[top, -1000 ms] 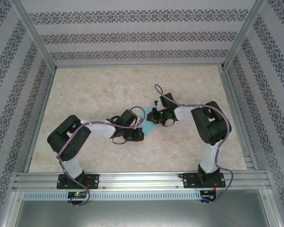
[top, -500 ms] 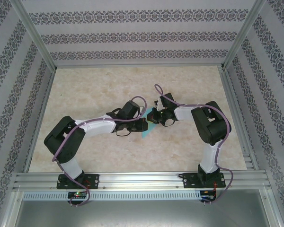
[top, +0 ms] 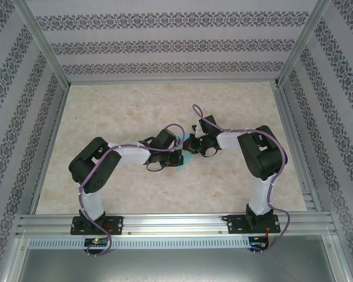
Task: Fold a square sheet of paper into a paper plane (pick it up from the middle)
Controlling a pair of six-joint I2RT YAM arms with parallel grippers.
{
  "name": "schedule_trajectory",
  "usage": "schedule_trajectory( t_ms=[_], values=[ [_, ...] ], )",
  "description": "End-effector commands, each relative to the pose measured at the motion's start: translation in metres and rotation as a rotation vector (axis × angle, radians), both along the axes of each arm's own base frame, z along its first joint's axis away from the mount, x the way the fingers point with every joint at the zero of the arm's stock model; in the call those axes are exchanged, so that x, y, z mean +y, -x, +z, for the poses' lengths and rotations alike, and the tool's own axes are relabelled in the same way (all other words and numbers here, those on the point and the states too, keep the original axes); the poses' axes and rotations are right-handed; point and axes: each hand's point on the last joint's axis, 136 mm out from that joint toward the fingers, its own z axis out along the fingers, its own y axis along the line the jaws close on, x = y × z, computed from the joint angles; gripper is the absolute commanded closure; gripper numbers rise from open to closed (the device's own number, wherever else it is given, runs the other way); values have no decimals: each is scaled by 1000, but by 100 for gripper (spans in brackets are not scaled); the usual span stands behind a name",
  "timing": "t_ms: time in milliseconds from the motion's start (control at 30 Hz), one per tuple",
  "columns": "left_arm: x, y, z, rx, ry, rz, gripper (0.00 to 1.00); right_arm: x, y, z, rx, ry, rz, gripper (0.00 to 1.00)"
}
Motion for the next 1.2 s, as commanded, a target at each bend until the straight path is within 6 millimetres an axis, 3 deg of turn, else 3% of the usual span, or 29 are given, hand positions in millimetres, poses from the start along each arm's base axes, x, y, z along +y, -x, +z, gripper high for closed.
schedule_trajectory(
  t_ms=[0, 267, 367, 533, 633, 700, 800, 900, 1167],
  values=[
    [13, 20, -18, 72, -17, -13, 93, -48, 37, -77, 175, 264, -70, 99],
    [27, 69, -15, 112, -73, -116, 93, -50, 37, -79, 179, 272, -76, 99],
    [31, 74, -13, 109, -78, -112, 93, -49, 37, -79, 180, 271, -76, 99],
    [25, 49, 19, -7, -53, -51, 93, -49, 37, -79, 181, 270, -79, 99],
    [22, 26, 58, -146, -4, 11, 92, -50, 37, -79, 184, 272, -82, 99],
    [19, 18, 73, -191, 18, 28, 92, -50, 38, -80, 187, 273, -83, 99],
    [10, 13, 70, -181, 33, 20, 92, -48, 37, -80, 186, 264, -85, 99],
    [0, 11, 56, -146, 50, 13, 93, -47, 35, -79, 182, 257, -87, 99],
    [1, 1, 23, -129, 21, 54, 100, -45, 36, -79, 180, 246, -71, 100]
  ],
)
